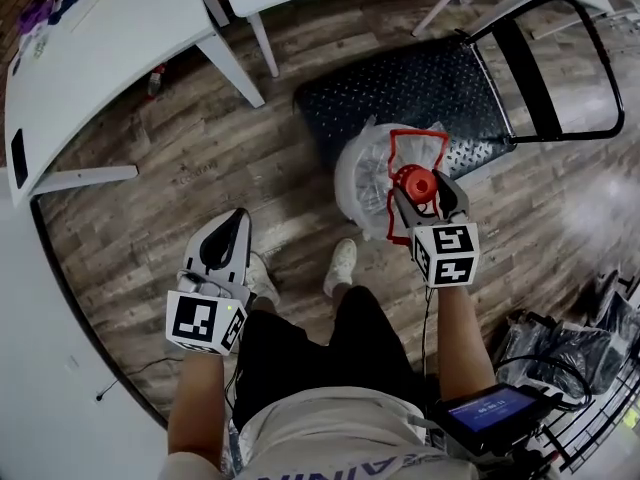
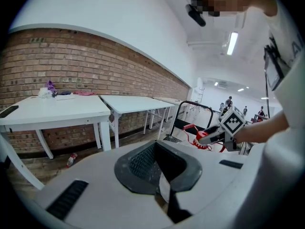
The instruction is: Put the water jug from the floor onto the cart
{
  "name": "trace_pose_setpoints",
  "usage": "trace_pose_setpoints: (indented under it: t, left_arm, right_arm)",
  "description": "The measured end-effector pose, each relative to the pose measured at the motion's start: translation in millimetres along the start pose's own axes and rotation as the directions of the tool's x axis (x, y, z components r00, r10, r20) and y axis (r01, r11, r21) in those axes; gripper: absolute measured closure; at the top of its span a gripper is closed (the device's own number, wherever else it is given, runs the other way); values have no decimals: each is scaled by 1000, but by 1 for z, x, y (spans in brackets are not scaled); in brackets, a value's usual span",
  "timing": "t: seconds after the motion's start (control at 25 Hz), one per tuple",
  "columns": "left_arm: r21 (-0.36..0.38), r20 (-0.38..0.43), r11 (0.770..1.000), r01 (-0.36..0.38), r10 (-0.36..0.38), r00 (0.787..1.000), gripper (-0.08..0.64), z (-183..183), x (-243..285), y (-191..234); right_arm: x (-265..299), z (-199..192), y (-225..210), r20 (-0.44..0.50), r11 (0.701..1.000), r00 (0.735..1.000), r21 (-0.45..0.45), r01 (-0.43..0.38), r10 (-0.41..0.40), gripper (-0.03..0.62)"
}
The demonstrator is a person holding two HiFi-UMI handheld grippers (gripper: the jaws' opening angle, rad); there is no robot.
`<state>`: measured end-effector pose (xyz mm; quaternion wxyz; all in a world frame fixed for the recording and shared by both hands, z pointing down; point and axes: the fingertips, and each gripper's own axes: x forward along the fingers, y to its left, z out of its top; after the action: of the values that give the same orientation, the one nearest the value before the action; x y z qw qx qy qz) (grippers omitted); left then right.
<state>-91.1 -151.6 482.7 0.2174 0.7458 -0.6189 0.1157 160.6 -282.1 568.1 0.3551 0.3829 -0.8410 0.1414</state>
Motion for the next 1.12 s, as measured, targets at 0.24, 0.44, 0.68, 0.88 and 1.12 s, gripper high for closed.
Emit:
trace_pose_setpoints:
  t: [0.24,0.44,0.68,0.88,1.12]
  left_arm:
    - [14,-26,999,29,-29,999,560,3,21,-13]
    - [15,-45,999,40,-40,998,560,1,34,-21]
    - [19,-49,998,52,-51,997,560,6,52,-28]
    - [21,-58,998,64,-62,996,560,5,61,-33]
    - [24,-69,997,73,-71,995,560,4,65,-40]
  right_arm:
    - [16,-24,-16,-31,998,999,61,20,-18,282]
    - [19,-31,-24,-36,997,999,67,24,-22,282]
    - [24,-39,-33,-53,998,998,63,27,-24,282]
    - [27,-51,-36,-73,997,997,70,34,-29,282]
    - [30,-62,-39,-86,996,996,78,34,-27,282]
